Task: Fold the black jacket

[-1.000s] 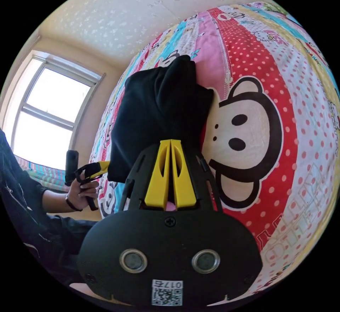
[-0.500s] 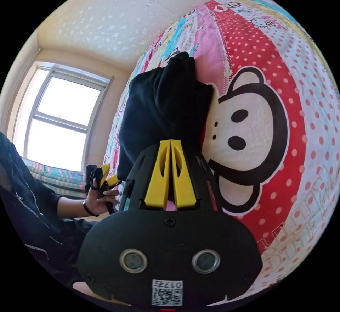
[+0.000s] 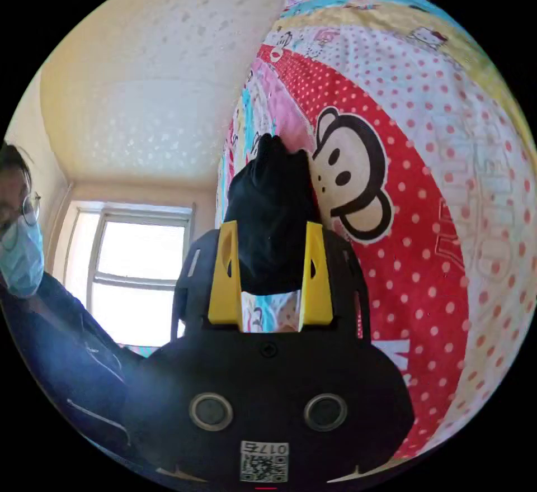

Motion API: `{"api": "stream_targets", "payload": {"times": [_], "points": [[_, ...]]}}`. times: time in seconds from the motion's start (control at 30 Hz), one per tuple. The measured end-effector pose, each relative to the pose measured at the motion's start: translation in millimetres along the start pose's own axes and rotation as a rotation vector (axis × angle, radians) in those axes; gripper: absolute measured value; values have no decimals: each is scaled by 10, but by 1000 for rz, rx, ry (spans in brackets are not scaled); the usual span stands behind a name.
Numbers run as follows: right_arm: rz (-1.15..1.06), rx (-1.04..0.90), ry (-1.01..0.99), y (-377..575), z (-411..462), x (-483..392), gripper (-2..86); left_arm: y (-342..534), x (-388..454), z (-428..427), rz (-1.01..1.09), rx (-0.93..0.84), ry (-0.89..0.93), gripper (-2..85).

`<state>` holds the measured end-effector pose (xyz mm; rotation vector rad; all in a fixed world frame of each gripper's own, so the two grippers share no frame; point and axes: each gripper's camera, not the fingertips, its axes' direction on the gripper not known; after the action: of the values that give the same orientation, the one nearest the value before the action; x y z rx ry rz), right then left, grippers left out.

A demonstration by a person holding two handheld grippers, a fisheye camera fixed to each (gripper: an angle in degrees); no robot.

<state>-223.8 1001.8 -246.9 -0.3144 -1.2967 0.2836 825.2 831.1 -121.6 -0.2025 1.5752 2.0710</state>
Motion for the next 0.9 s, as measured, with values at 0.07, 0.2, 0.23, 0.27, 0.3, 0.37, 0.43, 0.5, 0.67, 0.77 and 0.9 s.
{"api": "stream_targets", "payload": {"times": [0.07, 0.2, 0.23, 0.27, 0.3, 0.37, 0.43, 0.5, 0.67, 0.77, 0.9], "points": [[260, 55, -200, 266, -147, 252, 219, -44, 73, -23, 7, -1, 24, 80], [537, 137, -402, 678, -90, 434, 243, -146, 159, -59, 26, -8, 16, 79], [577, 143, -420, 728, -15, 453, 248, -158, 158, -60, 29, -11, 16, 79], [606, 156, -430, 736, 71, 470, 254, -181, 140, -63, 32, -17, 22, 79], [619, 167, -444, 727, 119, 480, 258, -201, 111, -68, 31, -23, 30, 79], [658, 214, -509, 609, 323, 516, 266, -227, 64, -84, 29, -36, 33, 79], [662, 260, -559, 469, 449, 512, 263, -248, 35, -117, 32, -49, 15, 78], [632, 247, -601, 285, 575, 494, 247, -264, 25, -186, 49, -64, -22, 78], [714, 124, -561, 256, 678, 391, 103, -268, -18, -420, 52, -75, -35, 77], [772, 22, -486, 488, 603, 285, 76, -183, -65, -659, 52, -146, -64, 77], [913, -62, -462, 990, 498, 60, 60, 166, -227, -1219, 10, -262, -66, 77]]}}
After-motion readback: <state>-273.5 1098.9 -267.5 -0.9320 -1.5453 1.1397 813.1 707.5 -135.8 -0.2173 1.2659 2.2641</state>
